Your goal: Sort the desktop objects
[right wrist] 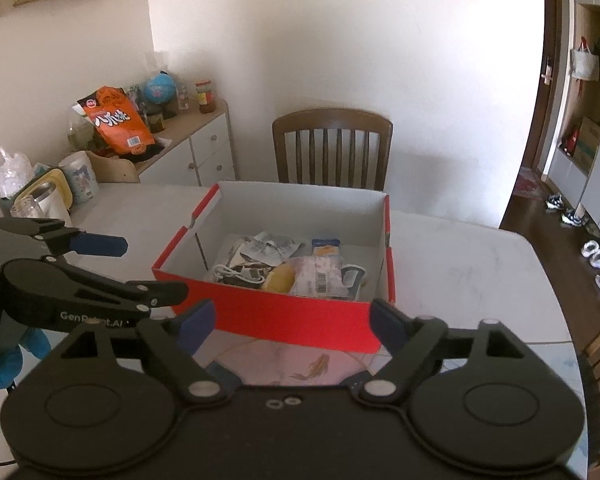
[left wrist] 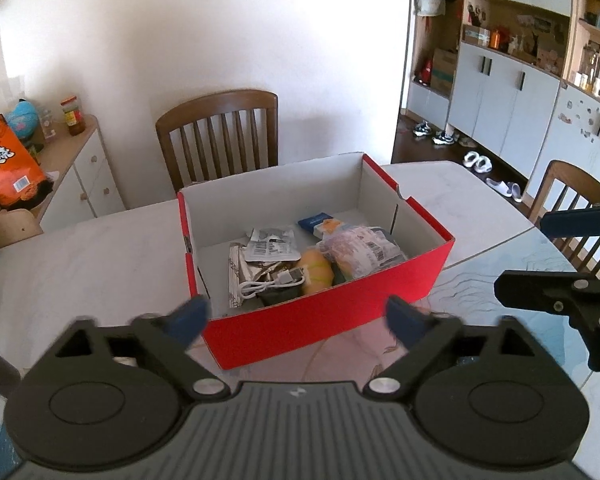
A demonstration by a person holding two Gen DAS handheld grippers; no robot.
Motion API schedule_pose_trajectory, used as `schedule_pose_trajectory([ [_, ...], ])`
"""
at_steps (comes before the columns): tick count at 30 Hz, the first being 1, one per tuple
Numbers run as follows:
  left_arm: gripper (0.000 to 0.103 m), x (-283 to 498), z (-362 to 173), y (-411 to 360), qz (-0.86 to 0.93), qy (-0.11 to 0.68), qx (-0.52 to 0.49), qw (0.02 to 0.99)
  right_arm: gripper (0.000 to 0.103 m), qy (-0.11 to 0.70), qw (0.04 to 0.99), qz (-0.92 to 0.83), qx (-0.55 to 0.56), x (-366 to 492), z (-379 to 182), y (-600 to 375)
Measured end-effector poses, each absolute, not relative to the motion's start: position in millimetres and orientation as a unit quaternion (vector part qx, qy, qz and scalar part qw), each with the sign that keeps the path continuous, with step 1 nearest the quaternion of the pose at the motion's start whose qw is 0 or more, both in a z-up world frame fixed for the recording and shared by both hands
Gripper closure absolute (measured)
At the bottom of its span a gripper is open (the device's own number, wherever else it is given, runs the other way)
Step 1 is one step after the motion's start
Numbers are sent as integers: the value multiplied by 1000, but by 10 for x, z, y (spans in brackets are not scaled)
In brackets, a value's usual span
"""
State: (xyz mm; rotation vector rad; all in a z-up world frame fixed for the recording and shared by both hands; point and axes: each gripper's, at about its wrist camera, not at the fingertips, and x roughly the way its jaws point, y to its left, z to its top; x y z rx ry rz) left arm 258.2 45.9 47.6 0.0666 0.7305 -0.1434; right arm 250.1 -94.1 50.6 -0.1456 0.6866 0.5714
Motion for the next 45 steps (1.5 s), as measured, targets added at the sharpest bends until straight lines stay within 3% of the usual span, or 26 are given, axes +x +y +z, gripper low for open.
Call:
schedule_pose_trajectory([
  [5,0,2496,496,472,-60,353,26,933,13,318,902,282,-72,2411,537,-977],
  [45,0,2083,457,374,-41,340,37,939,13,324,901,282,-60,2144,461,-1158],
])
